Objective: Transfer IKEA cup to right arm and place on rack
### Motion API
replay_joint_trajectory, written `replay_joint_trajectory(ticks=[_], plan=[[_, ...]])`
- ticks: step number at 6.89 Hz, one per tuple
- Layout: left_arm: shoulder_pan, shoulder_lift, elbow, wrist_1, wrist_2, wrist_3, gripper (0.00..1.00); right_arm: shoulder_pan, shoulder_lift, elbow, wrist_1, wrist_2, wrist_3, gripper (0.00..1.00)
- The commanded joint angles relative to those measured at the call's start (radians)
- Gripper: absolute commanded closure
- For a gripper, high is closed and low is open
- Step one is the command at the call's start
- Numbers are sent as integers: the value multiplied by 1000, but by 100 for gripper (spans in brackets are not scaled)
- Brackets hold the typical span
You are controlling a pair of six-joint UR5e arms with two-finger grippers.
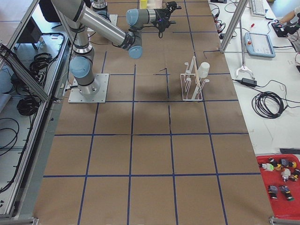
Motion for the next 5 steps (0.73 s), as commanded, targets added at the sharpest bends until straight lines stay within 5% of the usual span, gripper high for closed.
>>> replay_joint_trajectory(ticks=[1,3,5], plan=[[-42,-9,-173,391,-203,-6,100,1,10,1,14,-9,1,0],[-84,-10,-364,758,-245,-6,100,2,17,1,78,3,10,0],[-144,-44,-452,1025,-246,-65,100,55,18,-7,133,0,118,0]])
